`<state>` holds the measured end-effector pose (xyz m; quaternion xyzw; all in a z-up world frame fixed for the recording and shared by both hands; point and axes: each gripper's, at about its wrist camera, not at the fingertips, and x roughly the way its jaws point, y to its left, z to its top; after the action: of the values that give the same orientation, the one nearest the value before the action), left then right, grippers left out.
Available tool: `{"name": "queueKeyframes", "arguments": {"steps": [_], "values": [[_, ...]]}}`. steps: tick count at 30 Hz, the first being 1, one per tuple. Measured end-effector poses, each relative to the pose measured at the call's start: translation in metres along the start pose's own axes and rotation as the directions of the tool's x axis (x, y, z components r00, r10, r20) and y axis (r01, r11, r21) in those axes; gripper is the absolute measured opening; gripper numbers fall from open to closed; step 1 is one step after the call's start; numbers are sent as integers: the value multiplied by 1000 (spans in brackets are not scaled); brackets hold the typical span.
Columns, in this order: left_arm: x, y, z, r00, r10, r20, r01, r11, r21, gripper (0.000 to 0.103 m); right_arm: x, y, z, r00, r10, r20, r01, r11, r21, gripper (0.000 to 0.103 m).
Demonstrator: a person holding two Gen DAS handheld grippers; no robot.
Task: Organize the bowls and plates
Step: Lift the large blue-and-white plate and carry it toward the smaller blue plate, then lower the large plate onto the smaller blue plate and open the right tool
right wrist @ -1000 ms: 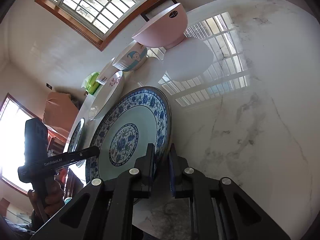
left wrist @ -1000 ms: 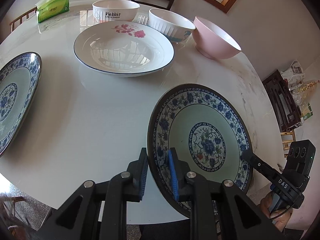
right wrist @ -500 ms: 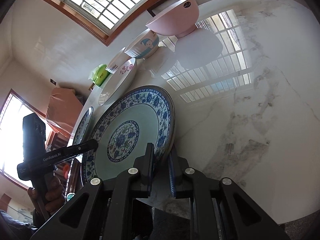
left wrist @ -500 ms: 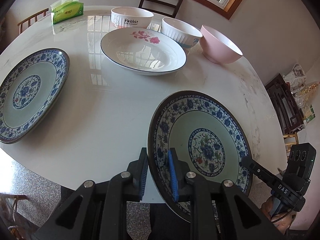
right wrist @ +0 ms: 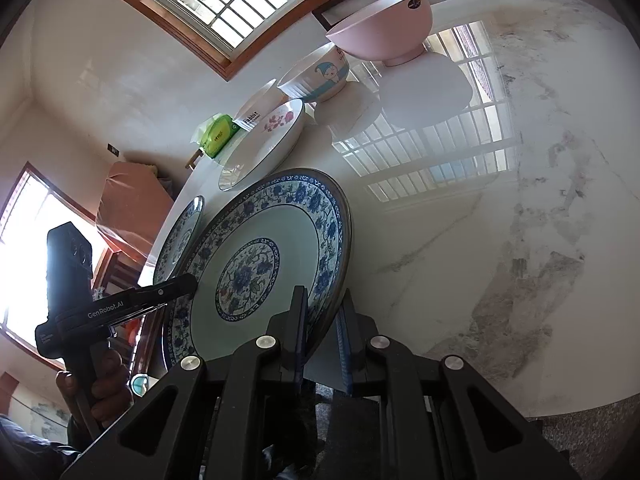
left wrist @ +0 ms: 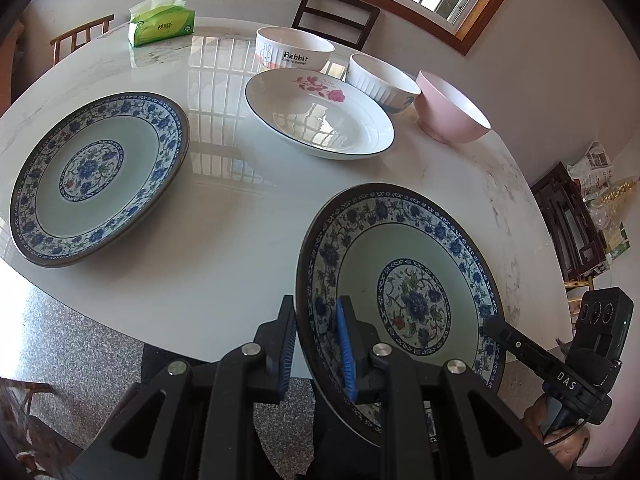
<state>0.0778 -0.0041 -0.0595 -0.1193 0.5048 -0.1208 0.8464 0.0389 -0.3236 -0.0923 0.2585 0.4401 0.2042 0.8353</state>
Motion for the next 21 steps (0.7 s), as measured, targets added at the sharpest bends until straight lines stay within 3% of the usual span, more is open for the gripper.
{"name": "queueKeyframes", "arguments": {"steps": [21], "values": [[-52,88,12,993,35,111,-19,989,-145,20,36,78,13,998,22,-57,-30,988,-152,15]]}}
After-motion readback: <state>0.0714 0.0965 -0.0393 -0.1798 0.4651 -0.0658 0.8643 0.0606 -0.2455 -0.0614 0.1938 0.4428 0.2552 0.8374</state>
